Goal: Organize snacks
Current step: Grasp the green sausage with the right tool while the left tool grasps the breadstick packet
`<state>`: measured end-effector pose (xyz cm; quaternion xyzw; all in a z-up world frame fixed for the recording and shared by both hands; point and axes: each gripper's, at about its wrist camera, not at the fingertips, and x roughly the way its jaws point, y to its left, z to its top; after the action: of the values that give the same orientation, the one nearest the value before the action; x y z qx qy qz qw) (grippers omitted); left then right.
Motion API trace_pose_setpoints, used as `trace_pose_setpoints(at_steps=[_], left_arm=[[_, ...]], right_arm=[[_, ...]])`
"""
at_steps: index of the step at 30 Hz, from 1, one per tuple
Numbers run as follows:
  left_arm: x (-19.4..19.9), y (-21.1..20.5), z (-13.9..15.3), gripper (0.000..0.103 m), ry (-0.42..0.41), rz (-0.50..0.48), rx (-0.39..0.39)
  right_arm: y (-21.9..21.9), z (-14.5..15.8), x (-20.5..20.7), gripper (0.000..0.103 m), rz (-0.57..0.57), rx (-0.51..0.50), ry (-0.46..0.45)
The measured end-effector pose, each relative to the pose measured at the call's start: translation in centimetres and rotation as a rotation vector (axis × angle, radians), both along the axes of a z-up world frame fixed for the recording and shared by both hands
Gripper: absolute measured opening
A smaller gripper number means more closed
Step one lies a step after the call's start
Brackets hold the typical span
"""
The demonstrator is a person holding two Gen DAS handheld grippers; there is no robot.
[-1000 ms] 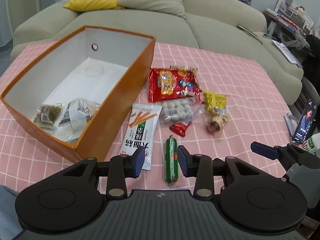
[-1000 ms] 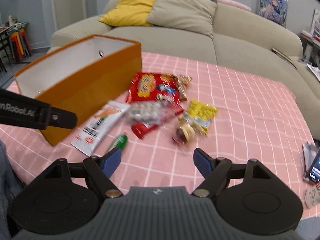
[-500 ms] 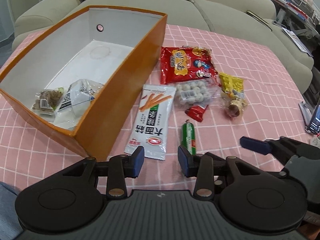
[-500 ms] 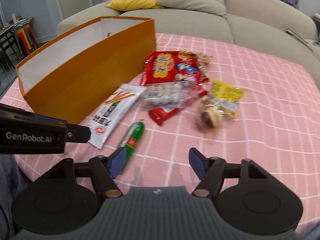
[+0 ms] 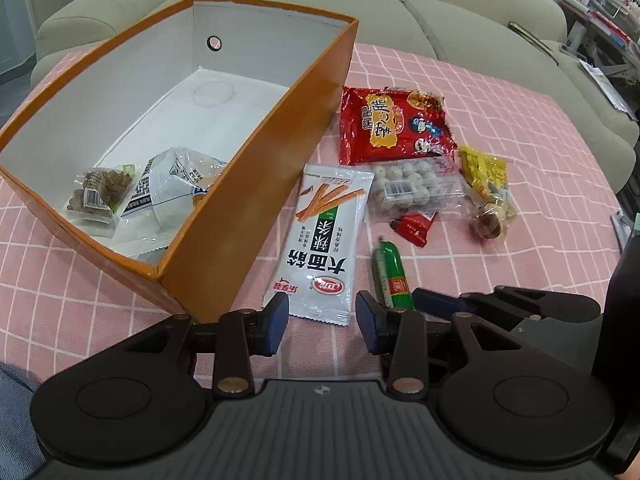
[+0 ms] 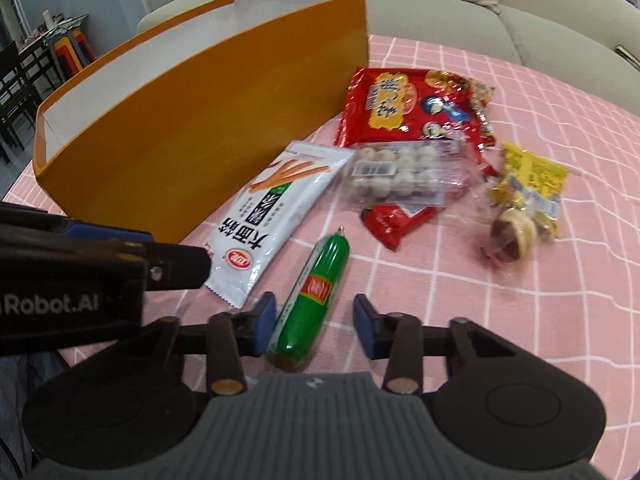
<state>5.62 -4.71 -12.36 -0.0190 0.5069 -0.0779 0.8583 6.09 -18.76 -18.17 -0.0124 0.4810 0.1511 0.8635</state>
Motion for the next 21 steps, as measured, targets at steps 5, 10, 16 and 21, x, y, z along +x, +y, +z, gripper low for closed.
trace_pose_setpoints(at_steps=[5,10,16,21], left_arm=[[0.7,-1.0,-0.6,0.048,-0.005,-0.011,0.048],[1.8,-3.2,-1.7,0.057,-0.042,-0.051,0.15],[3.6,-4.8,-3.5,0.066,-0.044,-0.07,0.199],[4.4,-4.9,-4.3,0.056,-0.026,-0.07,0.193]], right_arm=[[-0.9,0.0,0.1,0.019,-0.004,-0.022,-0.001],[-3.2,0.1,0.1,0.019,-0.05,-0.048,0.011],[-5.2,-0.1,-0.1,0.02,-0.08,-0.048,0.025],[-5.5,-0.2,0.0,0.02,-0.083,-0.035,0.031]])
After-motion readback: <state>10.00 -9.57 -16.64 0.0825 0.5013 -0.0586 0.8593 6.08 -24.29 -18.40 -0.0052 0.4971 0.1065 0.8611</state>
